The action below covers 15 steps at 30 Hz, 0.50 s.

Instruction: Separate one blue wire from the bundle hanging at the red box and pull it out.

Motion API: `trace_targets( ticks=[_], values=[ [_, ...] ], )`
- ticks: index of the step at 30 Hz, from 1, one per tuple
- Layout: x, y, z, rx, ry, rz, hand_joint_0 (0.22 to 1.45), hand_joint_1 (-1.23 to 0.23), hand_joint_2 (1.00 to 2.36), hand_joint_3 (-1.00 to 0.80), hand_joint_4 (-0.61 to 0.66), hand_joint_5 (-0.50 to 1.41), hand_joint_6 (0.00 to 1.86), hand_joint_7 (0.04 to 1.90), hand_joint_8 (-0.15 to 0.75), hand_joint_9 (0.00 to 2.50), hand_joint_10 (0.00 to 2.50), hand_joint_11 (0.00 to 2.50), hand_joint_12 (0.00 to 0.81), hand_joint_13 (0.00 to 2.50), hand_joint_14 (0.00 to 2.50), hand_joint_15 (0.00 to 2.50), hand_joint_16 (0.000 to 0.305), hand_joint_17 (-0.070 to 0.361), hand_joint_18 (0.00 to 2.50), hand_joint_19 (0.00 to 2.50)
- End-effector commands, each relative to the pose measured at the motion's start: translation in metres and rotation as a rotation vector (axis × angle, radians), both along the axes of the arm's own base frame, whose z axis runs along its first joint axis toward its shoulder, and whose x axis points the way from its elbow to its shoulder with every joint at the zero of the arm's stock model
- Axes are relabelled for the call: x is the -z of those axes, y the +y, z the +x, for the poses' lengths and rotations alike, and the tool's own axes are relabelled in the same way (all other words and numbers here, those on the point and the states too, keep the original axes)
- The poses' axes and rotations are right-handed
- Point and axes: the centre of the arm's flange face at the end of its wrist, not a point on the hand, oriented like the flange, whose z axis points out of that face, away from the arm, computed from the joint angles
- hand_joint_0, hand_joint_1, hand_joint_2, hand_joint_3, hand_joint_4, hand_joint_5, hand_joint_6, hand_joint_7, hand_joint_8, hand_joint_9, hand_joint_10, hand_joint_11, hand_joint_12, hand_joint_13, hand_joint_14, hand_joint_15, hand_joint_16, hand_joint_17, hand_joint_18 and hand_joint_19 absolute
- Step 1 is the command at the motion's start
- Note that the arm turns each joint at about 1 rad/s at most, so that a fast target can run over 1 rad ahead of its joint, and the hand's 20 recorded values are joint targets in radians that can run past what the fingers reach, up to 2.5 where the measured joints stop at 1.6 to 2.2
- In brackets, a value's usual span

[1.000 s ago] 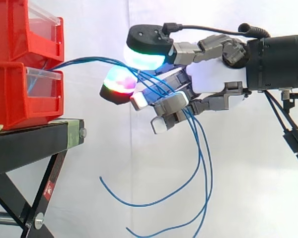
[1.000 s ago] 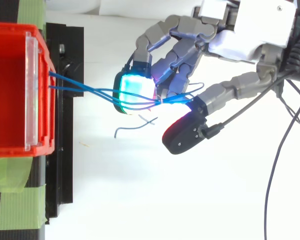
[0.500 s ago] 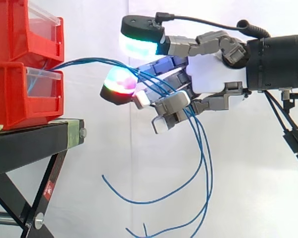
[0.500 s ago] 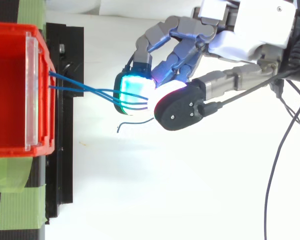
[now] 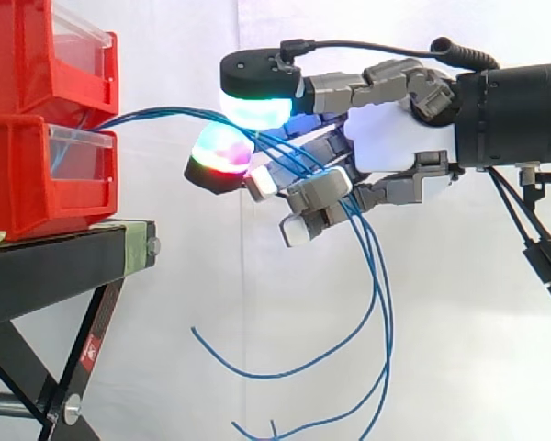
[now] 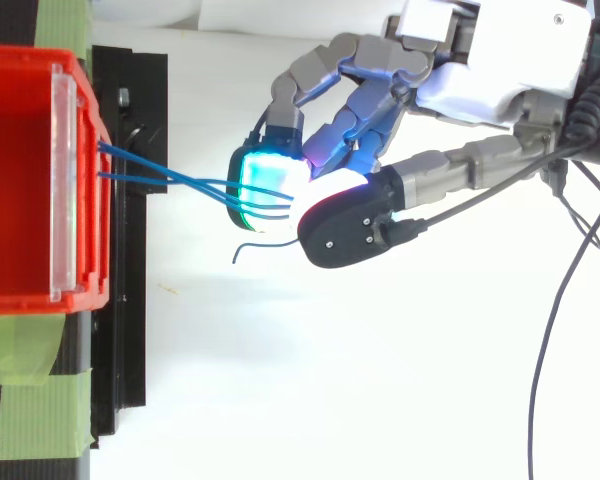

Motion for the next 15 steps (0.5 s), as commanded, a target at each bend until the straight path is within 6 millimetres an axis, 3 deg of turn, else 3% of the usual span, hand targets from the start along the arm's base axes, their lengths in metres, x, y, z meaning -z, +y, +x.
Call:
trace_targets(
  ticks=[1, 15],
  values=[
    [-0.0002, 0.0000, -0.0001, 0.000, 0.000, 0.000, 0.63, -0.77, 1.02, -0.19, 0.17, -0.22, 0.90, 0.90, 0.360, 0.97, 0.02, 1.03, 0.384, 1.38, 0.01, 1.47, 0.058, 0.131, 0.91, 0.73],
    [0.0007, 0.0000, 0.0001, 0.000, 0.001, 0.000, 0.69, -0.95, 1.01, -0.29, 0.22, -0.25, 0.90, 0.91, 0.330, 0.81, 0.02, 1.01, 0.392, 1.27, 0.02, 1.46, 0.060, 0.134, 0.87, 0.66]
  ],
)
